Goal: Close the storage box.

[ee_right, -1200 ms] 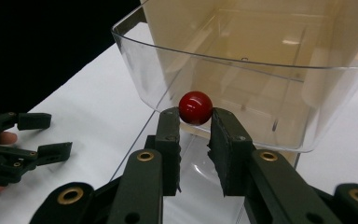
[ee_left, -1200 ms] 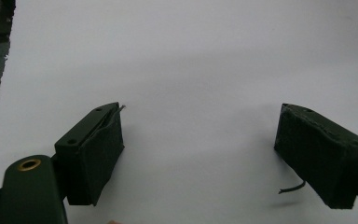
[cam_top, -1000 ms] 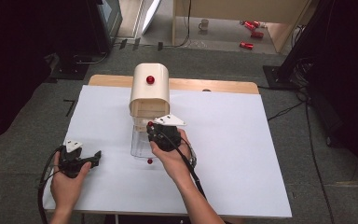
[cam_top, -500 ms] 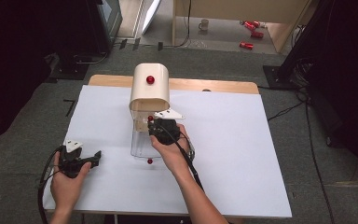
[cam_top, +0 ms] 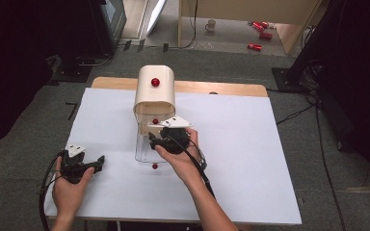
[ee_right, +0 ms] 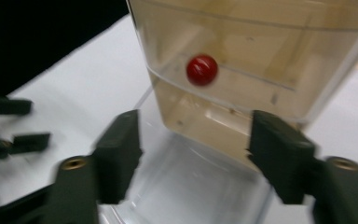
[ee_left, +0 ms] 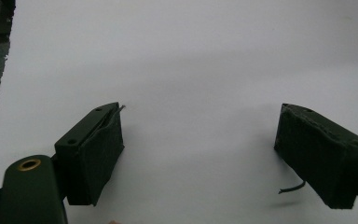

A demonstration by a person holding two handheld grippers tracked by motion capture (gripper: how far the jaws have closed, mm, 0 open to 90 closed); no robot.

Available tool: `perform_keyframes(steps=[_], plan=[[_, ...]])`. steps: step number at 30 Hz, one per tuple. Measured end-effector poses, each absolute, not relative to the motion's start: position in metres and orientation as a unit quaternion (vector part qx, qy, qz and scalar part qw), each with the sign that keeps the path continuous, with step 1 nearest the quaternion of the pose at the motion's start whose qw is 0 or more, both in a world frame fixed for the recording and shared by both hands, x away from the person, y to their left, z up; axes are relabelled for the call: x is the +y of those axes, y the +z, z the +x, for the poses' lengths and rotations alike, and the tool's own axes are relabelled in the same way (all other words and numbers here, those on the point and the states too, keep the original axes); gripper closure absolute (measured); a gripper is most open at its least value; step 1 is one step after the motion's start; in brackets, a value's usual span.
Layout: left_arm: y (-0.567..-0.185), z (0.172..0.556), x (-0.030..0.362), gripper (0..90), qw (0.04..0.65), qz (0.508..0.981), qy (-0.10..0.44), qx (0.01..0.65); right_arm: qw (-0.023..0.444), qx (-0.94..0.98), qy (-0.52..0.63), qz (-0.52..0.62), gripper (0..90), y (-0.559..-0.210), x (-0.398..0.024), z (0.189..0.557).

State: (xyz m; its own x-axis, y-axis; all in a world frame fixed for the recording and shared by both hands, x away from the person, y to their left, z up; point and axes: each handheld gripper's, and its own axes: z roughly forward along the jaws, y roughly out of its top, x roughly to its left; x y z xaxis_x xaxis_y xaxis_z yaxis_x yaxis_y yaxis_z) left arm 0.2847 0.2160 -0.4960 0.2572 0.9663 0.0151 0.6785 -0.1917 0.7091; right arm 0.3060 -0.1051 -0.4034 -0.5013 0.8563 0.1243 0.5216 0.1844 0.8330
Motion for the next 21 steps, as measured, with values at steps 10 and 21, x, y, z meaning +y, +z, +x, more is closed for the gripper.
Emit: perform_keyframes(steps=[10,21], plan=[[-0.496,0.284,0.216,15.2,0.300,0.734,0.240,0.561,0.171,0.749,0.434,0.470,0.0,-0.411,-0.127,0.280],[-0.496,0.284,0.216,15.2,0.299,0.735,0.240,0.560,0.178,0.743,0.435,0.477,0.0,-0.439,-0.146,0.247]])
